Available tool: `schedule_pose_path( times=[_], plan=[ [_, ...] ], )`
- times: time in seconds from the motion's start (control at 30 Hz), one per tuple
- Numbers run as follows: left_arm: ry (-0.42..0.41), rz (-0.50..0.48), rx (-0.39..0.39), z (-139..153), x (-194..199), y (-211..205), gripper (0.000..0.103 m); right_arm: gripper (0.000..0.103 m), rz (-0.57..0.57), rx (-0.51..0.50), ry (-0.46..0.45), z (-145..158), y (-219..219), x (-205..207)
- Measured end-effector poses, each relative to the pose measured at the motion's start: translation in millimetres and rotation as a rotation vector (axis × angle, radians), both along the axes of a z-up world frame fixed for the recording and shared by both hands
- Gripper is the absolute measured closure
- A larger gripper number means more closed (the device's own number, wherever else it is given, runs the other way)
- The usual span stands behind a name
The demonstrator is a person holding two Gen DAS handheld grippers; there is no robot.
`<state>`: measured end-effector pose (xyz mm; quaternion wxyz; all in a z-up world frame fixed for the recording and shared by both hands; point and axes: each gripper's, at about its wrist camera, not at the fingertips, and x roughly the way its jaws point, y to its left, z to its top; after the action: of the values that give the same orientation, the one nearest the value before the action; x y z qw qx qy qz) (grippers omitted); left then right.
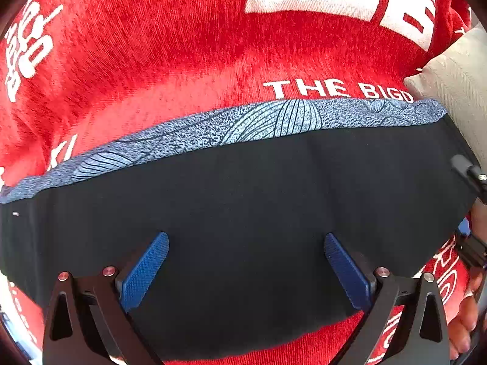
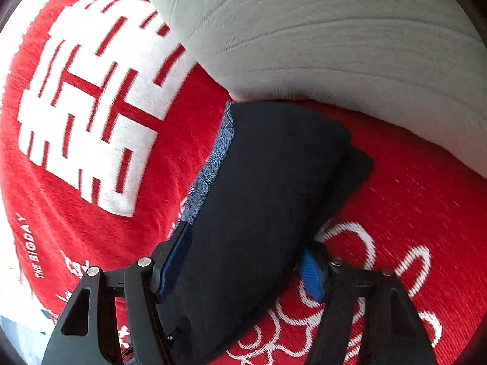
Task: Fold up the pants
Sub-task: 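Grasp one end of the black trouser strip with the right gripper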
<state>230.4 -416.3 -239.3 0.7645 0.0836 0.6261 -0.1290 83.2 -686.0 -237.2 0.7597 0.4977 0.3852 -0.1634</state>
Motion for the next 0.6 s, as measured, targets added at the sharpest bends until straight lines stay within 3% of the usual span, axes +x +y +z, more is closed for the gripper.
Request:
schedule_pose_path(
  times=[0.03, 0.17, 0.33, 0.43, 0.6],
  plan=[
    [-0.007, -0.006, -0.007, 7, -2, -2, 0.025, 0.085, 0.011, -0.001, 0.031, 1, -1, 4],
    [-0.006, -0.05, -0.061, 22, -5, -10, 0.05, 0.087, 0.101, -0.092, 0.027, 26, 6, 11],
    [0.028, -0.067, -0.105, 7, -15, -21, 0.051, 0.088, 0.181, -0.179, -0.013, 56, 24, 15],
    [-0.141, -0.146, -0.083, 6, -39, -28, 0.05, 0.088, 0.233, -0.237, -0.015, 66, 36, 21],
    [-0.133, -0.128, -0.127, 6, -40, -23, 0.05, 0.088, 0.301, -0.315, -0.028, 86, 57, 34]
  ],
)
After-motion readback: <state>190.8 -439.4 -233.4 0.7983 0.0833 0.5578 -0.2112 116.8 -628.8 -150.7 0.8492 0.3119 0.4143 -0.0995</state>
